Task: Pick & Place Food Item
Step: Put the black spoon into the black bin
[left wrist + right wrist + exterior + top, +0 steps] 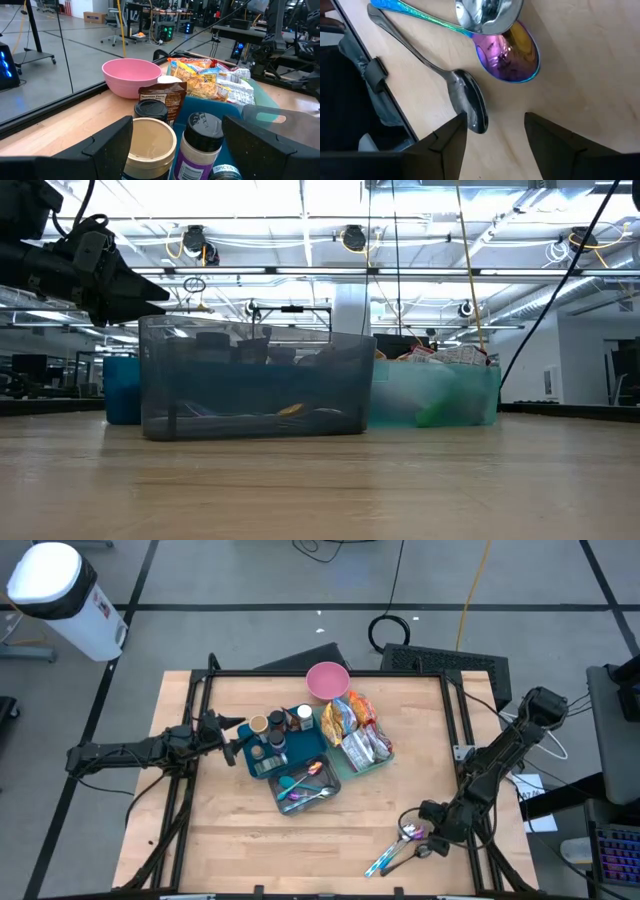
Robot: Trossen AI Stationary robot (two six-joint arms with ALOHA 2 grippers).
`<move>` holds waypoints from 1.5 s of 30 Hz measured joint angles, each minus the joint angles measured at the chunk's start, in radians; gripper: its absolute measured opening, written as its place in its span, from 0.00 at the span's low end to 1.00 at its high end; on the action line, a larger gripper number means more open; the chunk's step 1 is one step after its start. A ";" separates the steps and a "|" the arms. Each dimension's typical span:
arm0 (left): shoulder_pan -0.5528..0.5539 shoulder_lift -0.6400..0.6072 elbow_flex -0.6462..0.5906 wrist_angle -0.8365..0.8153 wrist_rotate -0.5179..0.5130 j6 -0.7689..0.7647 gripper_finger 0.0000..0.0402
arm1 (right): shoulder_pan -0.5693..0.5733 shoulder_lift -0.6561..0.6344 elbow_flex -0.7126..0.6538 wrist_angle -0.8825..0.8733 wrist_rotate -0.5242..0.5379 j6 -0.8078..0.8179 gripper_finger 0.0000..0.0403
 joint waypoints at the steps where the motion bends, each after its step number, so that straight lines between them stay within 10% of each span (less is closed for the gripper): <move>1: 0.000 0.000 0.000 0.000 0.000 0.000 0.77 | 0.000 0.000 0.000 0.012 -0.002 -0.005 0.47; 17: 0.000 0.000 0.000 0.000 0.000 0.000 0.77 | 0.000 0.004 -0.004 0.108 0.021 -0.030 0.02; 33: 0.000 0.000 0.000 0.000 0.000 0.000 0.77 | 0.000 0.004 -0.003 0.296 0.126 -0.210 0.00; 45: 0.000 0.000 0.000 0.000 0.000 0.000 0.77 | -0.184 0.004 -0.002 0.608 0.417 -0.833 0.00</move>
